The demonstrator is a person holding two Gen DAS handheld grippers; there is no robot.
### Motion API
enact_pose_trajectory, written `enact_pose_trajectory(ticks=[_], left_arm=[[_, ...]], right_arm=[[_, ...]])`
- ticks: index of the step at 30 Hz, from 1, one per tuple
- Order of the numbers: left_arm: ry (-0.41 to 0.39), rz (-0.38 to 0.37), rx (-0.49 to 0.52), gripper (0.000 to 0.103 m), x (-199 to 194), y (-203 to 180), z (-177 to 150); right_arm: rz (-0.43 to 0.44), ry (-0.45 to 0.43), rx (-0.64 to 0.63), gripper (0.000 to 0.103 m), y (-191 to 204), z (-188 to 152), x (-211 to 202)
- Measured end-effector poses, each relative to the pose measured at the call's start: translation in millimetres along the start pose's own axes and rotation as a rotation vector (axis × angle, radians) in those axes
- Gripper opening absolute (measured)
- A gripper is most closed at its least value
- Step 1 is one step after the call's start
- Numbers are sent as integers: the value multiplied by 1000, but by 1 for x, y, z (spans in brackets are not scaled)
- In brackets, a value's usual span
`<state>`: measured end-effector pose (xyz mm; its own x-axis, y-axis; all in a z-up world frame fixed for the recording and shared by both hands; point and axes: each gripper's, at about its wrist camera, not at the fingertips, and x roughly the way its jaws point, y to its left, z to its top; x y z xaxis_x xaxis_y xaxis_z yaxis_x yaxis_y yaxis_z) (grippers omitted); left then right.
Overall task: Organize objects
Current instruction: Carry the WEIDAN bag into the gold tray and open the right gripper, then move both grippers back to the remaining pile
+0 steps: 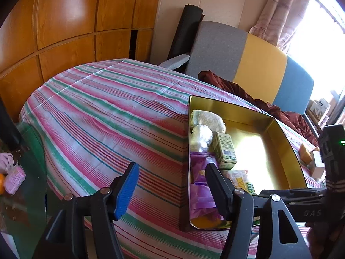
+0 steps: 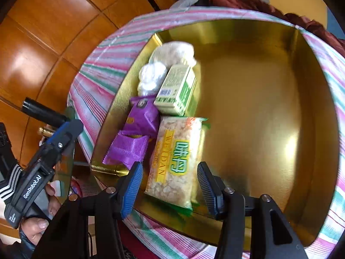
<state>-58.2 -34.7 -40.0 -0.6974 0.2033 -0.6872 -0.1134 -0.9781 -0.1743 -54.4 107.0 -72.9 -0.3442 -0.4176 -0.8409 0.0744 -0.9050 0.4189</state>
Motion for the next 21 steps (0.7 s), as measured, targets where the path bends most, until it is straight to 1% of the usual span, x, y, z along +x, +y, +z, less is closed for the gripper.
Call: enact_pose_trajectory(ticks=[3,5,9,16,21], left_arm=[[3,-4,15,67,-1,-7,1],[5,-8,31,67,-1,-13,2],[2,-22,60,73,-4,-26,3],[14,-58,125,73,-4,-57,3],[19,-83,186,75,-5,-82,4]], right_arm=[[-14,-53,7,55,-11,-4,-20],[-38,-87,12,57,-19,-6,-35],[-80,-145,45,59,-40,-11,-66],[-204,-247,165,59,-99,-22,-117],[-299,-309,293,59,-158,-36,-156]])
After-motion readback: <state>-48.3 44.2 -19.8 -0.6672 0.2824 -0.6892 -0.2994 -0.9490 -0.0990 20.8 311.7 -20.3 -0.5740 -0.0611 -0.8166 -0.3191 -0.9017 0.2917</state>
